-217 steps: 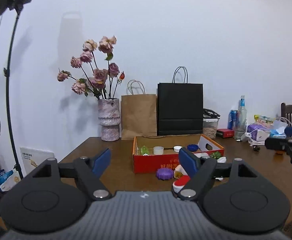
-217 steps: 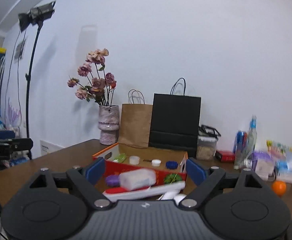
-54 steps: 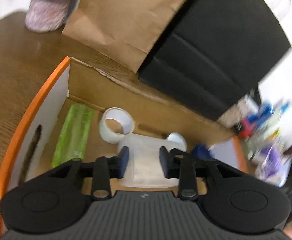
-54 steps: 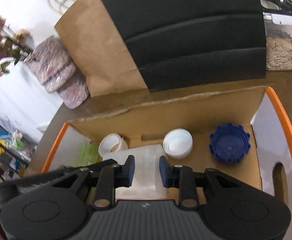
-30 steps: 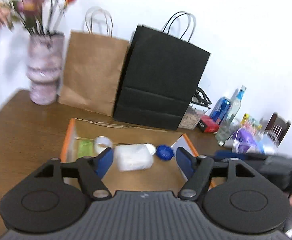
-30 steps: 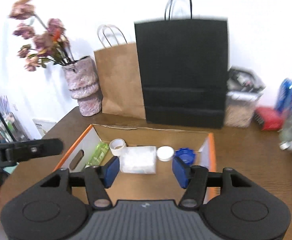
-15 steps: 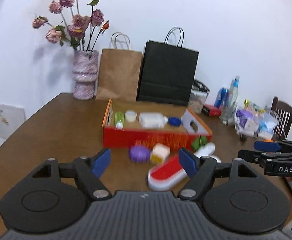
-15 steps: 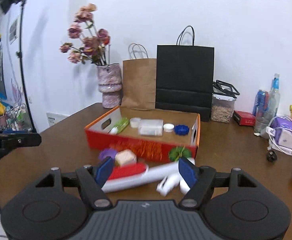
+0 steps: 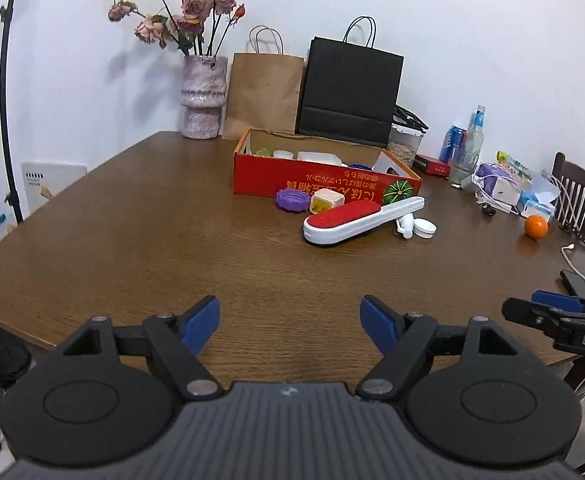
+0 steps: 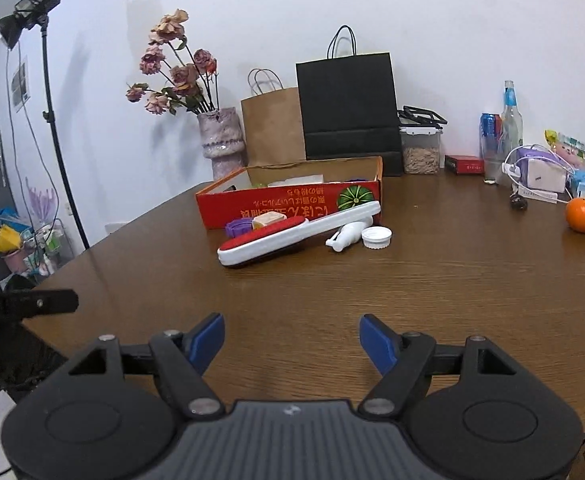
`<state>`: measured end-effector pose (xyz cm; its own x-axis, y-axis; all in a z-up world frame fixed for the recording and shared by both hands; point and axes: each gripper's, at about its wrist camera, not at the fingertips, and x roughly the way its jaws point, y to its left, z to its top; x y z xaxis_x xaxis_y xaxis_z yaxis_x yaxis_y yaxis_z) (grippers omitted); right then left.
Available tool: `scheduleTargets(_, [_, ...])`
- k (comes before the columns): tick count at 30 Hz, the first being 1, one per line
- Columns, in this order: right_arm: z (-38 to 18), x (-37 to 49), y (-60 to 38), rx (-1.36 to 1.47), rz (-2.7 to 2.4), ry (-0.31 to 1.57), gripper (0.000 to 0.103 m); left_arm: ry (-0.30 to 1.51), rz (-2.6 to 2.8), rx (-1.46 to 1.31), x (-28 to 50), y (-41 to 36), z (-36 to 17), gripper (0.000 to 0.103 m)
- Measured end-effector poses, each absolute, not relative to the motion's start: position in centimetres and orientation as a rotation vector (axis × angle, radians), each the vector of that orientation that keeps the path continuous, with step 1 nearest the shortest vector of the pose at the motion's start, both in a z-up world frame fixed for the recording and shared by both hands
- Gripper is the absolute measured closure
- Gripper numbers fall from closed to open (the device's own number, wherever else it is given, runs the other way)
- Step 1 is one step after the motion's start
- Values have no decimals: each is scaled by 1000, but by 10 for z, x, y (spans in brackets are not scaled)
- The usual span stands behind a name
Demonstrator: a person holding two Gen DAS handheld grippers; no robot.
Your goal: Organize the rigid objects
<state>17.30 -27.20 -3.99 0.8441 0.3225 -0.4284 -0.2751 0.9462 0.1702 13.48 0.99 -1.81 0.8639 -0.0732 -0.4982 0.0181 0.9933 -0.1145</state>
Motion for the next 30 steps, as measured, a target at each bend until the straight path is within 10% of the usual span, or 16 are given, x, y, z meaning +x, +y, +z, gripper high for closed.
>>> scheduleTargets(17, [-10, 317, -284, 17, 261, 469, 38, 600, -101, -261, 292, -9, -33, 24])
scheduleTargets(30, [-29, 489, -291, 120, 300, 628, 75, 661, -85, -348, 368, -3, -63, 38])
